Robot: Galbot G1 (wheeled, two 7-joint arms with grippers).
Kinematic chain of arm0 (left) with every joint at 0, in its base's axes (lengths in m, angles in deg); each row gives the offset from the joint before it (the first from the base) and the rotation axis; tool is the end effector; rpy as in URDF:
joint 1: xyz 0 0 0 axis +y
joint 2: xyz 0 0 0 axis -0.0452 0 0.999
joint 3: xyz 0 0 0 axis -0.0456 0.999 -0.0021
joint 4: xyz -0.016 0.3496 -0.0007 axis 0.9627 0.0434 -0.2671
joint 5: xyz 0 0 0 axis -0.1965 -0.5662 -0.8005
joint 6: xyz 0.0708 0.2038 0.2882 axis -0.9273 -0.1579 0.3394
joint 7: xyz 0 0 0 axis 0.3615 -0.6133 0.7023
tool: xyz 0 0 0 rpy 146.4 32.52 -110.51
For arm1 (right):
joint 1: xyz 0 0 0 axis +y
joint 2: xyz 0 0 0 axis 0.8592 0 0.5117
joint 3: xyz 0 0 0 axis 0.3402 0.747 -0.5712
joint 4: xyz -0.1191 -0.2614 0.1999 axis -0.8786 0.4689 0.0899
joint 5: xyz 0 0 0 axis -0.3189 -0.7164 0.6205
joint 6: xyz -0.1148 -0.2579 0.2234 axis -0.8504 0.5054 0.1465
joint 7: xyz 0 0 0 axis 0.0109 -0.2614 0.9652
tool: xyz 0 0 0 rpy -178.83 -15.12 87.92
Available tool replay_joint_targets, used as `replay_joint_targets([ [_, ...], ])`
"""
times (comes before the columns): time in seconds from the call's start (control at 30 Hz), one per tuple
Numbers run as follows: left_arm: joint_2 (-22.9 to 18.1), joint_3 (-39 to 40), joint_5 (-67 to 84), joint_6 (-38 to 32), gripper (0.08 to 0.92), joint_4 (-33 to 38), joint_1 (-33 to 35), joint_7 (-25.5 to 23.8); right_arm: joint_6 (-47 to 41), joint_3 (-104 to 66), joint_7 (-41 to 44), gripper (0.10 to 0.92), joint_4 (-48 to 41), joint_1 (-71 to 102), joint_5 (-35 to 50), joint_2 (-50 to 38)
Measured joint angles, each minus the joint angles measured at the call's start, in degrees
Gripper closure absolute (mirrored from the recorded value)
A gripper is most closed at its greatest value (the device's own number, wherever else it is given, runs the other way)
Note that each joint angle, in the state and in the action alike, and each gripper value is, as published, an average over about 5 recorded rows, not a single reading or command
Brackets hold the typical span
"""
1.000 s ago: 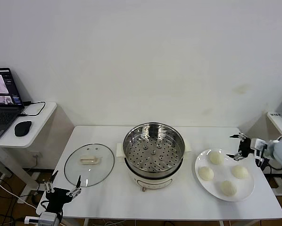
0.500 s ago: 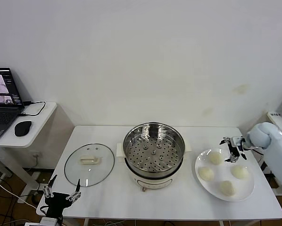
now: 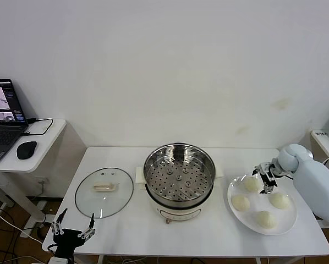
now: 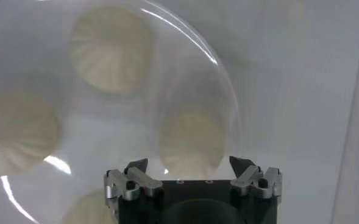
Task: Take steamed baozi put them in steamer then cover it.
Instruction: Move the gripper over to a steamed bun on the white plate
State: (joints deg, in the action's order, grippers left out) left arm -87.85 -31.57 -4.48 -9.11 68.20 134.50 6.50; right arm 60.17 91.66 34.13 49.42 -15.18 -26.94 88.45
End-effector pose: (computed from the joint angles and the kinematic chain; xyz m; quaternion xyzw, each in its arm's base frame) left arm 0.1213 0.0811 -0.2968 0.0230 -0.9692 -0.2008 0.1405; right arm 0.5370 -0.2362 -0.2442 0.4753 -0.5294 0.5915 0.3794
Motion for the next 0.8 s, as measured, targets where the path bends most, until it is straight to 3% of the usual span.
replay_joint_targets([
  [0.2,-0.1,0.1,-0.1,-0.1,0.177,-0.2,0.1,0.1,-0.4,0.7,-0.4,0.209,-1.0,-0.6,0.1,1.0],
  [0.4,-0.1,0.1,-0.1,-0.1,0.177,-0.5,0.1,0.1,-0.5,0.9,-0.5,0.321,-1.5,-0.7,0.3,1.0],
  [0.8,-0.1,0.6,-0.3,-0.1,0.177,-0.8,0.0,0.2,-0.7,0.3,-0.5,0.383,-1.3,-0.4,1.3,0.3],
])
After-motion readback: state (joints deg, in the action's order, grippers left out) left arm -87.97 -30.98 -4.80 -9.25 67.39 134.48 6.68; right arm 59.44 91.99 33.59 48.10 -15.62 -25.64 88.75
